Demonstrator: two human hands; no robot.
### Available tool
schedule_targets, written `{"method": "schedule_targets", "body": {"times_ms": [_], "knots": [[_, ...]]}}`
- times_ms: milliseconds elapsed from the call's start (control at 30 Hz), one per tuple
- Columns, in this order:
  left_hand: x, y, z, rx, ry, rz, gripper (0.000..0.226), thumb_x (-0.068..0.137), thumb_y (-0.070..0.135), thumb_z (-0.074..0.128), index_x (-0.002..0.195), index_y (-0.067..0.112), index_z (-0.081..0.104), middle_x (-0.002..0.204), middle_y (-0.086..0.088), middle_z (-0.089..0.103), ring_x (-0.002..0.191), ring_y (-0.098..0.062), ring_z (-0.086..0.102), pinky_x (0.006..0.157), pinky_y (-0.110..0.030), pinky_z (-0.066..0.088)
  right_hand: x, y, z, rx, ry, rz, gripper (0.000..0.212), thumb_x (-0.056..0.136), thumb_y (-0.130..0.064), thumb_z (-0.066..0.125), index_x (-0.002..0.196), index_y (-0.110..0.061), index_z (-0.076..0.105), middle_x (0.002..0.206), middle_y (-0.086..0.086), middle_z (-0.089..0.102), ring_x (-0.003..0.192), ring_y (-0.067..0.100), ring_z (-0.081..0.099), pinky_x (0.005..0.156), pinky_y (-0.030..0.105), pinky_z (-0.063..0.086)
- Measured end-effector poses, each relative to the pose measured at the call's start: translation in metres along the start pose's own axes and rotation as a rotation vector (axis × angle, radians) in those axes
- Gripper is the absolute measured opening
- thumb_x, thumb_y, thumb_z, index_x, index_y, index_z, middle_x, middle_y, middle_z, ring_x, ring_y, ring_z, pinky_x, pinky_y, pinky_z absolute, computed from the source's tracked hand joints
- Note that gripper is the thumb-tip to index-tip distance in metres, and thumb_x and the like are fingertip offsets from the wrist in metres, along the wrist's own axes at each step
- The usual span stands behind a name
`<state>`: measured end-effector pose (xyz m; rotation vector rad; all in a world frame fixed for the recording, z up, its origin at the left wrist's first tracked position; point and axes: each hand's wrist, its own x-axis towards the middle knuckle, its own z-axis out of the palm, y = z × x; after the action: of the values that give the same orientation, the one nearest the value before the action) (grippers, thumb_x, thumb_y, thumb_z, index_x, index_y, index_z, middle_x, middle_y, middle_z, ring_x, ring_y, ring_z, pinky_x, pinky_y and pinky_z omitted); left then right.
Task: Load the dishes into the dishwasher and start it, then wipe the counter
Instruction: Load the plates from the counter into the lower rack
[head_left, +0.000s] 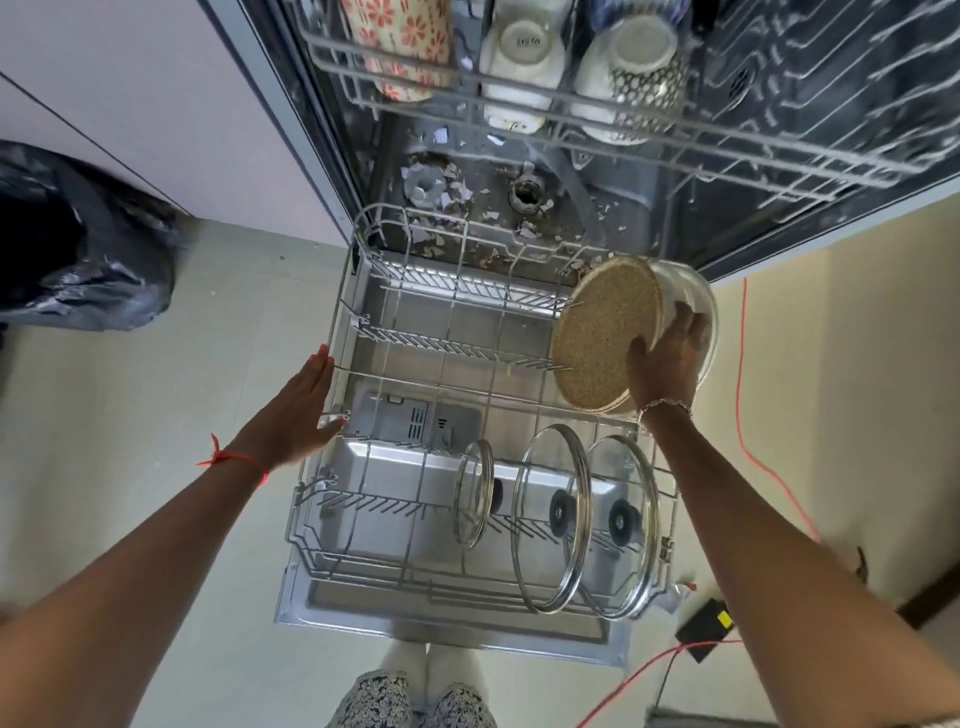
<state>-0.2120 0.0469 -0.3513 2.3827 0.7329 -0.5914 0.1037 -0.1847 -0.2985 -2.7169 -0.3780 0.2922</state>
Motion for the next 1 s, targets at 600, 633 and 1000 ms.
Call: {"method": "schedule_targets", "body": {"times_ms": [600, 633, 1000], "knots": [[-0.131, 0.131, -0.107, 0.094, 0.057, 0.037, 0.084, 0.097, 0.039, 0.041, 0.137, 0.004, -0.023, 0.142, -0.007, -0.032, 0.133, -0.02, -0.03, 0.114, -0.031, -0.014, -0.121, -0.069, -0.113, -0.307, -0.569, -0.342, 0.046, 0.096, -0.019, 0.036, 0.138, 0.0, 0.031, 0.142, 0.018, 0.032, 0.125, 0.032, 0.04, 0.103, 0.039, 0.039], [-0.139, 0.136, -0.111, 0.094, 0.071, 0.033, 0.084, 0.097, 0.039, 0.042, 0.137, 0.004, -0.023, 0.142, -0.007, -0.032, 0.132, -0.021, -0.03, 0.117, -0.034, -0.012, -0.128, -0.073, -0.119, -0.312, -0.563, -0.363, 0.047, 0.097, -0.021, 0.035, 0.138, 0.0, 0.03, 0.141, 0.018, 0.033, 0.126, 0.031, 0.039, 0.105, 0.039, 0.038], [-0.204, 0.174, -0.159, 0.146, 0.257, -0.063, 0.08, 0.096, 0.044, 0.042, 0.149, 0.007, -0.004, 0.152, -0.008, -0.021, 0.144, -0.024, -0.016, 0.107, -0.031, -0.017, -0.178, -0.114, -0.192, -0.284, -0.548, -0.503, 0.053, 0.101, -0.034, 0.029, 0.142, -0.002, 0.024, 0.151, 0.014, 0.026, 0.141, 0.025, 0.022, 0.116, 0.037, 0.017]]}}
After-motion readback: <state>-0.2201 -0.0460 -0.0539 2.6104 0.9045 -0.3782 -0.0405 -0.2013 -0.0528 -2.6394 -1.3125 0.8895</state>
